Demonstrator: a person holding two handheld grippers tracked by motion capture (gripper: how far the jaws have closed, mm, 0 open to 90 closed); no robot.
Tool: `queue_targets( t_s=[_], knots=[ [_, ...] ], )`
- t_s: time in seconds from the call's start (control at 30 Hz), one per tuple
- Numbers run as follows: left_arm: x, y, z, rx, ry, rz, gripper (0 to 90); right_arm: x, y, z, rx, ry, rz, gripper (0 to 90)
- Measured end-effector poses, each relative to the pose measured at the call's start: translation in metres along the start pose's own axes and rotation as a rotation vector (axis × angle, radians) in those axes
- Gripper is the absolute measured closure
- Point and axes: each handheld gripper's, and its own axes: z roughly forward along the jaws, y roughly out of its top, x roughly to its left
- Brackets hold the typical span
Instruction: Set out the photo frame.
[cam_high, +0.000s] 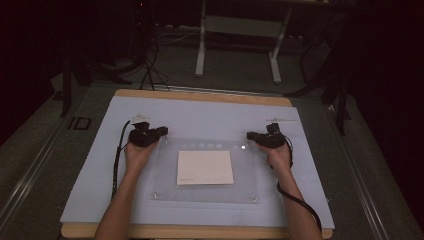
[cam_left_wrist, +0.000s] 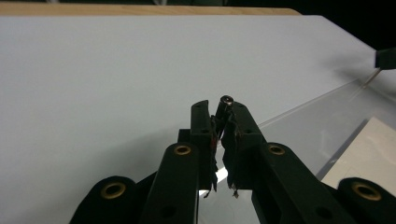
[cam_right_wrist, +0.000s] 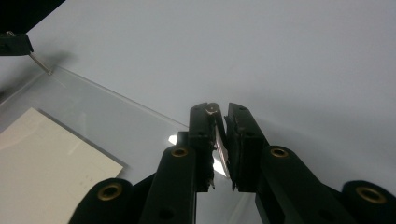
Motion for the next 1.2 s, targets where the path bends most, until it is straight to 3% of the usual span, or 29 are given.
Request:
queue_targets(
  t_s=[0.27,0.47,0.67,0.83,0.93,1.2],
  knots=[
    [0.012,0.012,0.009,0.051,-0.045,-0.081,83.8,-0.009,0.011,0.007,0.030,0.027,0.056,82.9],
    [0.020,0.017,0.020,0.055,-0.050,-0.179,84.9,-0.014,0.017,0.014,0.032,0.018,0.106,84.8],
    [0.024,0.021,0.027,0.070,-0.037,-0.225,85.9,-0.018,0.022,0.021,0.042,0.007,0.133,85.4],
    [0.022,0.022,0.027,0.079,-0.027,-0.219,85.9,-0.015,0.023,0.021,0.047,-0.019,0.096,84.5],
    [0.022,0.023,0.027,0.083,-0.022,-0.217,85.9,-0.010,0.023,0.018,0.040,-0.054,0.058,79.5],
    [0.025,0.021,0.031,0.071,-0.028,-0.260,85.9,-0.003,0.022,-0.001,0.023,-0.109,-0.030,70.4]
  ],
)
